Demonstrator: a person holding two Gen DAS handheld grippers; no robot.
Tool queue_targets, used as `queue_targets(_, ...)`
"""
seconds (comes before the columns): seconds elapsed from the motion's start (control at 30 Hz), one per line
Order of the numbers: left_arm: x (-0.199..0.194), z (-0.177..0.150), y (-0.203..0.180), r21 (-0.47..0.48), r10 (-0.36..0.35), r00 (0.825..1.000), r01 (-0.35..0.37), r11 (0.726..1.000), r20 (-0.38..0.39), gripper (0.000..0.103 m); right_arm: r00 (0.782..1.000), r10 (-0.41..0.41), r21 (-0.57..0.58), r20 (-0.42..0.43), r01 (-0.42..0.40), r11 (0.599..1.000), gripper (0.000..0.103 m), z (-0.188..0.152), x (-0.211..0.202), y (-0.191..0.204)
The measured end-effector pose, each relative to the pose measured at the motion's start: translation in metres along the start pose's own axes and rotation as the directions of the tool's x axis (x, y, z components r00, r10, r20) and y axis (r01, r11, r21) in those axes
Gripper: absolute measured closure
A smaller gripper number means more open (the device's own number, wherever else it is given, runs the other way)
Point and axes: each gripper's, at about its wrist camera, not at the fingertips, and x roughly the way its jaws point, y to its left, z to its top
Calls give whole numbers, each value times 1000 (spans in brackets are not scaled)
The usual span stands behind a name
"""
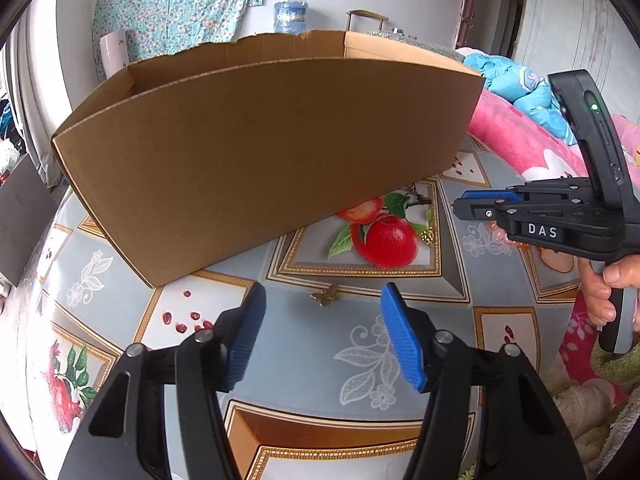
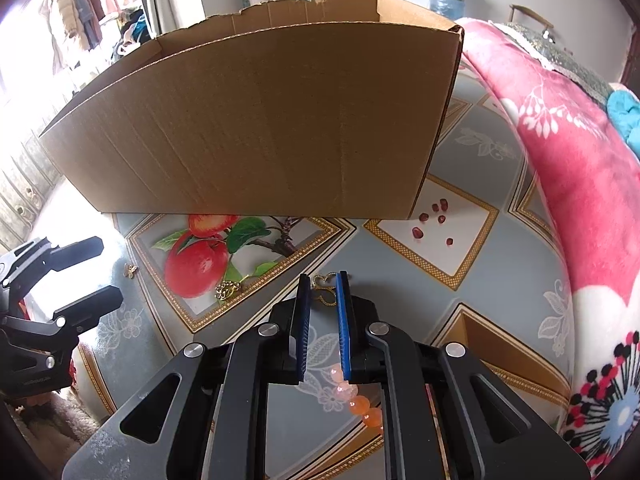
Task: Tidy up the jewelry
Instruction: 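Close the right tool on the small gold earring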
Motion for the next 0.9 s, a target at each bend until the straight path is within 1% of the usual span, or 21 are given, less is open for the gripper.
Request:
queue_targets(0.17,1,2,2,-12,-8,1000,8,1000,-7,54,1000,3,0,4,-3,1000,92,-1,-3,-3)
queue_targets(0.27,6,3,1,-3,-2,999,2,1000,-32,62,1000,7,3,8,-7,1000,92,-2,-4,-5)
queue_targets(0.33,10,3,0,-1,16,999,-16,1000,-49,67,1000,13,8,10,-13,1000,92,-2,-5,-7)
queue_targets(0.47,13,6,-2,7,41,997,-41,999,-65,70,1000,17,12,13,-17,1000,92,-2,-6,-9)
queue_targets(0.57,14,7,-8,41,79,994,-76,996,-78,72,1000,18,14,14,-18,1000,92,-2,-6,-10)
queue_targets(0.63,15,9,-10,42,82,993,-78,996,-87,77,1000,18,17,15,-18,1000,92,-2,-7,-11)
queue_targets(0.8,15,11,-12,38,90,991,-87,996,-100,82,1000,21,21,21,-22,1000,92,-3,-4,-12)
queue_targets(0.87,15,11,-13,38,87,991,-84,996,-100,85,999,23,22,23,-23,999,92,-3,-4,-12)
queue_targets(0.9,15,11,-14,42,89,991,-85,995,-100,88,999,24,22,24,-24,999,92,-3,-4,-12)
